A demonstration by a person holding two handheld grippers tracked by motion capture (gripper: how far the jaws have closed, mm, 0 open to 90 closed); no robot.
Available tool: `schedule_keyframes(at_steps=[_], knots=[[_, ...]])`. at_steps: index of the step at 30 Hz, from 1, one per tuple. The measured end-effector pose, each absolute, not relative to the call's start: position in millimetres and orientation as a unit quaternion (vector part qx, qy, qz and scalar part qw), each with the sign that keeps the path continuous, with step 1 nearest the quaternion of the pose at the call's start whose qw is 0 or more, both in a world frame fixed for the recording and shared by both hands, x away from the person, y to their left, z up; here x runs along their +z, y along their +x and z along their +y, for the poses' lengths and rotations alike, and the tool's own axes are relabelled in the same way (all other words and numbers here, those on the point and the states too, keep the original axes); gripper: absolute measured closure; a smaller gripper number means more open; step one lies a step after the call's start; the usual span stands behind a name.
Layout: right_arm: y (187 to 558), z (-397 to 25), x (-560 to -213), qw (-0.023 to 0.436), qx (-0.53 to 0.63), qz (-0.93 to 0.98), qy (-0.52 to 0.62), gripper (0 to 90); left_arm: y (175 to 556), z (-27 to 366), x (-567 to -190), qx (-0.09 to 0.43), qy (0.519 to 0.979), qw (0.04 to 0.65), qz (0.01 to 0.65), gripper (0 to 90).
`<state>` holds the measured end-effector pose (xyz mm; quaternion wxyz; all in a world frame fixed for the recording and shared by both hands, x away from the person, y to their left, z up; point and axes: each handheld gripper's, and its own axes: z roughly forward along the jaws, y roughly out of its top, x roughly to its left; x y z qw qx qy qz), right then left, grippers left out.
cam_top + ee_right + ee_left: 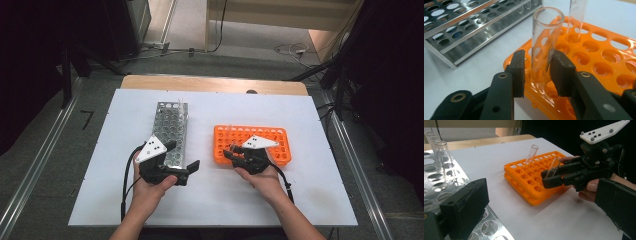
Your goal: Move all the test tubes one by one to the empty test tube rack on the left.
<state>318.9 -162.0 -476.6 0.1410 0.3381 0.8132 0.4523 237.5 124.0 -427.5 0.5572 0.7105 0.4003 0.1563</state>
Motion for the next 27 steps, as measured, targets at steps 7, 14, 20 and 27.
schedule_keyframes(at_steps=[7,14,20,27], knots=[[317,-160,-478,0.156,0.453,0.813,0.331,73.2,237,123,-428,0.157,0.710,0.558,0.400,0.0],[315,-162,-473,0.163,0.466,0.807,0.324,73.7,237,122,-428,0.156,0.712,0.557,0.398,0.0],[313,-166,-465,0.162,0.473,0.805,0.320,73.8,236,120,-427,0.157,0.713,0.558,0.395,0.0],[307,-173,-452,0.169,0.486,0.798,0.314,73.8,236,119,-425,0.157,0.714,0.558,0.393,0.0]])
